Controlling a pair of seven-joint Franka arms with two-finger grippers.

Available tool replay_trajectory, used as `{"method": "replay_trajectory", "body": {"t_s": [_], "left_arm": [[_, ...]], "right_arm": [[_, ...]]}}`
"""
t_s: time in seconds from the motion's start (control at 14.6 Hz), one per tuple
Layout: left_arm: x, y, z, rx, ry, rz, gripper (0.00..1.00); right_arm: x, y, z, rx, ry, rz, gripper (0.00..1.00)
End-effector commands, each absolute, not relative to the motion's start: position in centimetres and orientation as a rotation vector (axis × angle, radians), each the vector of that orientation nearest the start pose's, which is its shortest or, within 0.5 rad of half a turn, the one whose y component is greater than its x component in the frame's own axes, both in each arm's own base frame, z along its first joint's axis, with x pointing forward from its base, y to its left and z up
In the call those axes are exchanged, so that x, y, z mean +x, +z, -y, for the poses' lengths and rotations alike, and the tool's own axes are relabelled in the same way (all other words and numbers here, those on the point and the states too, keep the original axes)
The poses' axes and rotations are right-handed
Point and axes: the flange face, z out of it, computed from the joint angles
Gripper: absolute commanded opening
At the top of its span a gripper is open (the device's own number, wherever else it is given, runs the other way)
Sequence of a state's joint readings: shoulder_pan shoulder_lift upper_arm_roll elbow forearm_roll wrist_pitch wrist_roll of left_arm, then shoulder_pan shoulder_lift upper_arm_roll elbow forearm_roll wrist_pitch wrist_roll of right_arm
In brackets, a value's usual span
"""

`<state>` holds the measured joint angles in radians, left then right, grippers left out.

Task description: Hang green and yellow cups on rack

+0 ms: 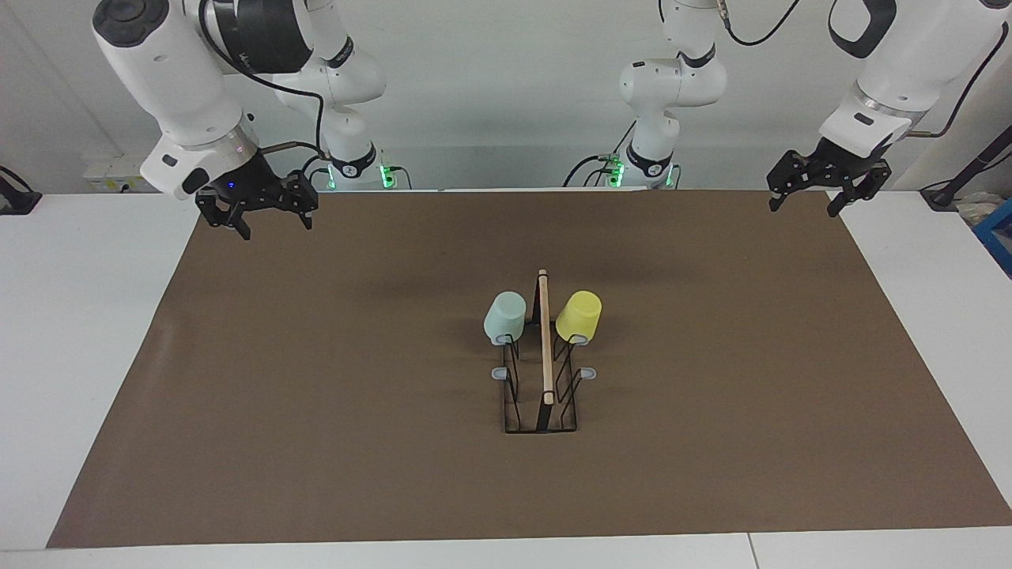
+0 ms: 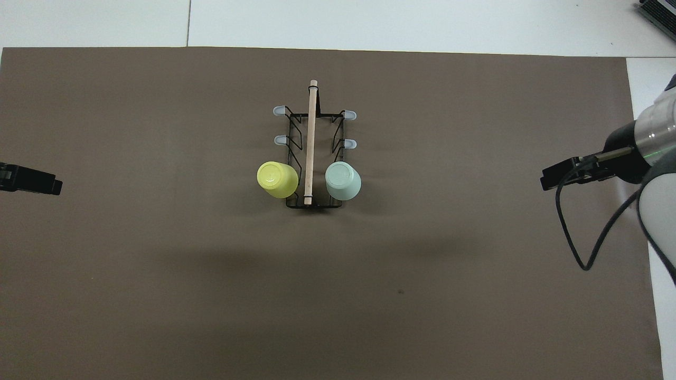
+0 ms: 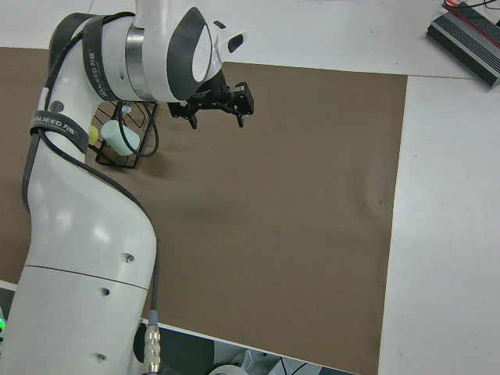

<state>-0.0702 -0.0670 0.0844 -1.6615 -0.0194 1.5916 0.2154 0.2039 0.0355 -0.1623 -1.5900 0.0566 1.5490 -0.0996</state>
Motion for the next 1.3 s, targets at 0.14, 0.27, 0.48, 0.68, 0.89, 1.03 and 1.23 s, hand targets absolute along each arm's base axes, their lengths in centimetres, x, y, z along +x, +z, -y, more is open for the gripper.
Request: {"method": "replay_trajectory", "body": {"t_s": [0.14,0.27,0.48,0.68,0.89,1.03,1.23], "left_arm": [[54.2,63.2,-0.4,-3.173,-0.024,-0.328,1.0],[54.1,63.1,-0.5,-3.172,-0.009,-0.328,1.0],[53.7,62.8,-0.2,-3.168,0.012,-0.335,1.0],[53.1,62.2,-0.2,-3.166,0.054,-0.345,1.0],[53.2,62.2,-0.1,-3.165,0.04,-0.339,1.0],[53.2,62.3,-0.1,-3.172,0.039,-0.26,1.0],[53.2,62.0,0.2,-3.174,0.047,-0.234,1.0]], "right_arm": [[56.8,59.6,-3.9,-3.065,0.106,0.064,1.0],[56.8,59.6,-4.2,-3.072,0.1,0.053,1.0],[56.8,59.8,-4.4,-3.088,0.101,0.056,1.0],[56.8,59.9,-4.4,-3.122,0.1,0.05,1.0],[56.6,60.2,-4.8,-3.129,0.104,0.06,1.0],[56.6,60.4,-4.7,-3.13,0.102,0.058,1.0],[56.6,60.4,-4.7,-3.13,0.102,0.058,1.0]]}}
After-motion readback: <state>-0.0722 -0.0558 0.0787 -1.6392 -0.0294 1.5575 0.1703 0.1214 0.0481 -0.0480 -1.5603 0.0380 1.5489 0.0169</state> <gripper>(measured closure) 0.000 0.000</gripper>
